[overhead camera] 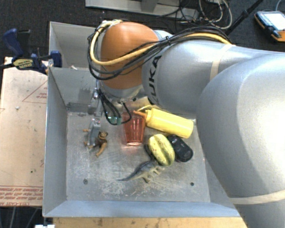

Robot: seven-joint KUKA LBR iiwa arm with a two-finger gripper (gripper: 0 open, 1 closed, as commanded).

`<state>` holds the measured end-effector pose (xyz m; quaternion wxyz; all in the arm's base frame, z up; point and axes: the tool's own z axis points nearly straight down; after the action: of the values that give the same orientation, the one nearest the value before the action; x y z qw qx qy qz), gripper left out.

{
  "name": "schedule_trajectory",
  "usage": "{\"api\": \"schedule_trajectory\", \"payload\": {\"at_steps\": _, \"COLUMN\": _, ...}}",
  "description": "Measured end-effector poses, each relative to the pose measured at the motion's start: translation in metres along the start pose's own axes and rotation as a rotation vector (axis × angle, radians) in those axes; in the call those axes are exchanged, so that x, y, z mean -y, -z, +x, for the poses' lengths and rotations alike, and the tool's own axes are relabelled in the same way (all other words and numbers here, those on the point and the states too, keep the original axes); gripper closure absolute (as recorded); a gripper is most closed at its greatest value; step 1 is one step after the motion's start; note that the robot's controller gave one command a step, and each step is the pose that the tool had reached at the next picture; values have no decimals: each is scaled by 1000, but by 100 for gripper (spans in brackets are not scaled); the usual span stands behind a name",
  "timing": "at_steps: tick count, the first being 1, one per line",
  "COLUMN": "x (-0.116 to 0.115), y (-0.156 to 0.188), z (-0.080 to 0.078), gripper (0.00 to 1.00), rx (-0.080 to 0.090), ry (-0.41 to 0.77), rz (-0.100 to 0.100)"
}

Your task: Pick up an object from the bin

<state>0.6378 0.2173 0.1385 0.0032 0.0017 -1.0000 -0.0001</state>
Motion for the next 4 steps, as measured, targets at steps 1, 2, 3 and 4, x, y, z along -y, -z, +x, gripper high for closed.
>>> {"api": "schedule_trajectory", "payload": {"at_steps": 1, "x": 1, "y": 6, "z": -2, "gripper": 0, "rx": 8, "ry": -3, "rz": -1}}
{"api": "schedule_trajectory", "payload": {"at_steps": 2, "x": 10, "y": -46, "z": 16, "gripper": 0, "rx": 13, "ry": 55, "rz": -2}}
{"api": "schedule_trajectory", "payload": {"at_steps": 3, "x": 15, "y": -65, "z": 6, "gripper": 100, "rx": 11, "ry": 115, "rz": -3}}
{"api": "schedule_trajectory", "payload": {"at_steps": 4, "x": 15, "y": -65, "z": 6, "gripper": 100, "rx": 11, "ry": 115, "rz": -3}}
